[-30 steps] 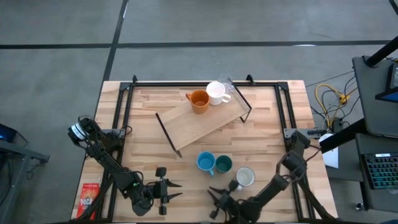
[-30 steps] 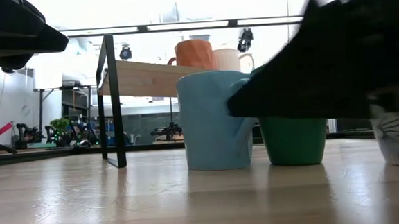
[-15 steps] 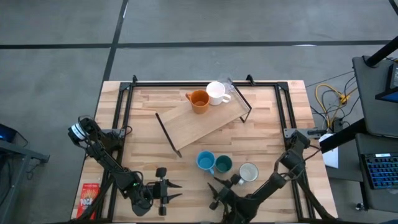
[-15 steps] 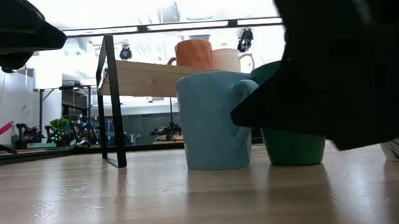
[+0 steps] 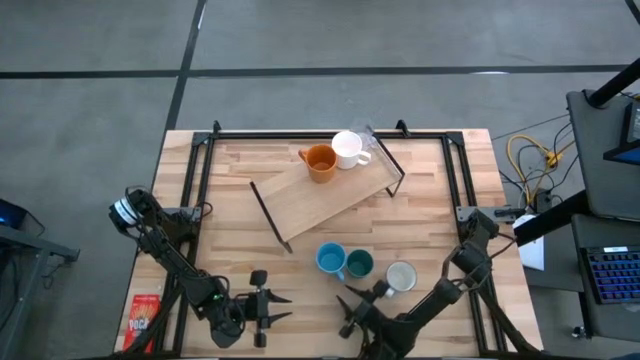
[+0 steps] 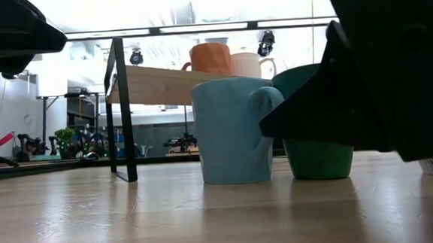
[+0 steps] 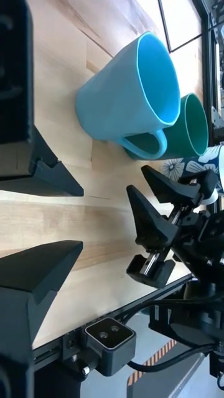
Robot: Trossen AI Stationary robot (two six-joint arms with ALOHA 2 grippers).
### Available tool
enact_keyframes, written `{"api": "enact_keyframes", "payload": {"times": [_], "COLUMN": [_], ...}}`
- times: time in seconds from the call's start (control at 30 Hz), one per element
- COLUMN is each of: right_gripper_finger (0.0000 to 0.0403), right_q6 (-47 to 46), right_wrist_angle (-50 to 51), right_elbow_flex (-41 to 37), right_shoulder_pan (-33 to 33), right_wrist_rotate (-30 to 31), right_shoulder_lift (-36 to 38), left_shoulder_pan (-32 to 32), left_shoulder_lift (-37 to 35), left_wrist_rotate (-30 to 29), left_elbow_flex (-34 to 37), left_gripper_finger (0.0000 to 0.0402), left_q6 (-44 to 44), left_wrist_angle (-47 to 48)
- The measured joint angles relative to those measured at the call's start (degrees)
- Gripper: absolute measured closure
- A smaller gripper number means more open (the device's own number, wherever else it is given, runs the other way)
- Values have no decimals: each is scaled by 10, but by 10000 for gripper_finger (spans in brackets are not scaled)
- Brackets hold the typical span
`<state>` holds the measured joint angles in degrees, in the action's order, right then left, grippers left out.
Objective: Stack small to large cups/mugs on shelf
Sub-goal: Put the blue mug on the shelf
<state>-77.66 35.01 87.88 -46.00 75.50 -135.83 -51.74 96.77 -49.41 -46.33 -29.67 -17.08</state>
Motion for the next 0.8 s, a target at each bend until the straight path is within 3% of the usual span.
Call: {"api": "enact_keyframes", "payload": {"times": [0.27,0.8], "right_gripper_finger": [236,236], "right_q6": [-94,-72], "right_wrist_angle": [101,100], "right_elbow_flex": [0,0], "right_shoulder_pan": [7,34], "right_wrist_rotate": [0,12], "right_shoulder_lift": [5,8], "left_shoulder_pan": [0,0], "left_shoulder_lift": [0,0], "left_wrist_rotate": [0,0], "left_elbow_flex": [0,0], "left_gripper_finger": [291,291], "left_q6": [0,0], "left_wrist_angle": [0,-1]}}
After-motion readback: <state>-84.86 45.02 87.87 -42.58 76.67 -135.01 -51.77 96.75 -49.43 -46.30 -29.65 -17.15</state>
